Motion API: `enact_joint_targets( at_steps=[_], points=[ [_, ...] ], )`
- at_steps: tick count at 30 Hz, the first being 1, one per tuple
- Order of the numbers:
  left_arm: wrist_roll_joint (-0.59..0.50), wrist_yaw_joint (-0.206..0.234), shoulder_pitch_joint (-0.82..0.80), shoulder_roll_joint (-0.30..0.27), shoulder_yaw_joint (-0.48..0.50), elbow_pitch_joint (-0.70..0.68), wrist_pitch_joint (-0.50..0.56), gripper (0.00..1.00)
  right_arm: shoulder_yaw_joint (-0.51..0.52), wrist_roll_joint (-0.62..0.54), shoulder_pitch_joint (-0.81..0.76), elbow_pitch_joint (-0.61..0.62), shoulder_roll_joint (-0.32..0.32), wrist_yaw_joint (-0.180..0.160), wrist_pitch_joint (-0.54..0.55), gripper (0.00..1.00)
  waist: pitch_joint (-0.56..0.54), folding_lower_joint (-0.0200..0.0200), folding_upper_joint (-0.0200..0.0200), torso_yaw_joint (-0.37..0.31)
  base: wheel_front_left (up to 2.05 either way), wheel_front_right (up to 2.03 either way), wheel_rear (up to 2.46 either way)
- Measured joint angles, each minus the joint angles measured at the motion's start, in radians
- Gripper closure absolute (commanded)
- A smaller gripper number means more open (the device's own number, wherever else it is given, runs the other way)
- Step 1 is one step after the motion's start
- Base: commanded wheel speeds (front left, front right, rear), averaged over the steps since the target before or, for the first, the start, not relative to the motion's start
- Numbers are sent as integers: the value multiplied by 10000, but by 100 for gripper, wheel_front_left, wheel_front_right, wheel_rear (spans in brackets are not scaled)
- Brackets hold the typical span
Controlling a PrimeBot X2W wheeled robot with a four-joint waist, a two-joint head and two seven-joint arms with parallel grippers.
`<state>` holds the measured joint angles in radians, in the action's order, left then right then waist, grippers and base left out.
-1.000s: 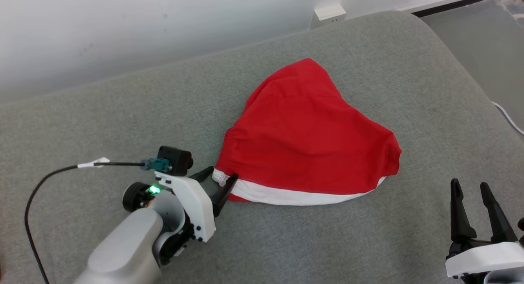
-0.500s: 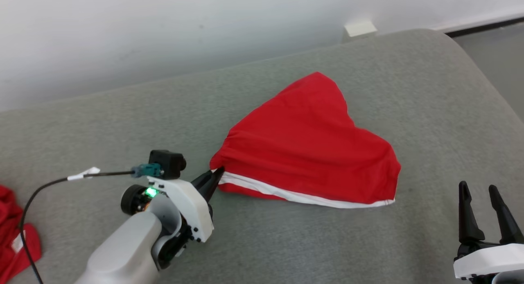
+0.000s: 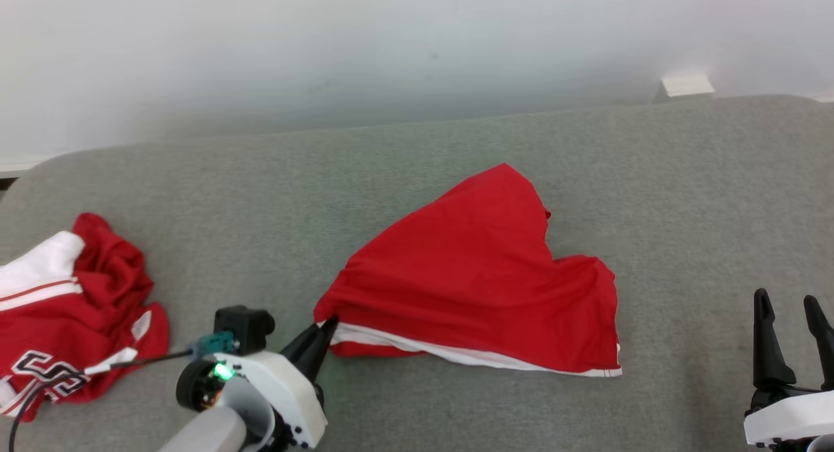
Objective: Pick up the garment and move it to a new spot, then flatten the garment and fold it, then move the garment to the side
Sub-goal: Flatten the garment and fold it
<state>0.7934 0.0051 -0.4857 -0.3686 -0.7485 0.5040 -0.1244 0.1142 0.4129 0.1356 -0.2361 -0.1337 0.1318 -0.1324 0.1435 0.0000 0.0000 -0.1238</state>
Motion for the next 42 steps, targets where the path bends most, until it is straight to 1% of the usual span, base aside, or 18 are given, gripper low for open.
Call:
enact_joint_targets(
  at_steps=[2, 3, 4, 5, 6, 11, 16, 19, 23, 26, 32, 35, 39, 42],
  points=[
    [4, 130, 240, -40, 17, -207, -77, 100, 44, -42, -13, 82, 2, 0, 92, 0, -52, 0, 0, 191, 0, 0, 0],
    [15, 151, 362, -46, 13, -288, -92, 84, 50, -71, -21, 113, 19, 0, 102, 0, -81, 0, 0, 276, 0, 0, 0],
    [46, 199, 467, -48, -17, -336, -92, 58, 48, -86, -37, 150, 46, 0, 173, 0, -108, 0, 0, 349, 0, 0, 0],
    [50, 244, 567, -44, -52, -376, -102, 2, 44, -100, -47, 169, 79, 0, 186, 0, -137, 0, 0, 412, 0, 0, 0],
    [50, 313, 639, -33, -77, -407, -130, 0, 38, -115, -51, 182, 98, 0, 230, 0, -170, 0, 0, 459, 0, 0, 0],
    [4, 462, 787, 44, -27, -631, -662, 0, 40, -163, -189, 265, 127, 0, 307, 0, -344, 0, 0, 604, 0, 0, 0],
    [-268, 593, 890, 19, 282, -1110, -1162, 0, -40, -171, -304, 322, 159, 0, 387, 0, -535, 0, 0, 667, 0, 0, 0],
    [-510, 840, 1072, -19, 711, -1547, -1335, 0, -92, -171, -366, 328, 180, 0, 403, 0, -614, 0, 0, 676, 0, 0, 0],
    [-1239, 1208, 1562, 21, 1705, -2441, -1384, 0, -203, -167, -402, 341, 178, 0, 433, 0, -628, 0, 0, 668, 0, 0, 0],
    [-1804, 1237, 2165, 286, 2395, -2957, -1388, 0, -378, -138, -413, 284, 171, 0, 449, 0, -641, 0, 0, 673, 0, 0, 0],
    [-2654, 940, 2882, 940, 3204, -3256, -1388, 0, -1011, 33, -276, -27, 4, 0, 696, 0, -694, 0, 0, 750, 0, 0, 0],
    [-2974, 717, 2978, 1202, 3442, -3281, -1388, 0, -1588, 105, 150, -577, -305, 0, 1377, 0, -657, 0, 0, 823, 0, 0, 0],
    [-3390, 393, 2982, 1536, 3703, -3294, -1396, 0, -2403, 686, 1000, -1350, -548, 0, 2401, 0, -519, 0, 0, 1068, 0, 0, 0],
    [-3584, 196, 3002, 1770, 3914, -3231, -1396, 0, -2771, 1189, 1431, -1952, -731, 0, 2970, 0, -410, 0, 0, 1335, 0, 0, 0]
  ],
)
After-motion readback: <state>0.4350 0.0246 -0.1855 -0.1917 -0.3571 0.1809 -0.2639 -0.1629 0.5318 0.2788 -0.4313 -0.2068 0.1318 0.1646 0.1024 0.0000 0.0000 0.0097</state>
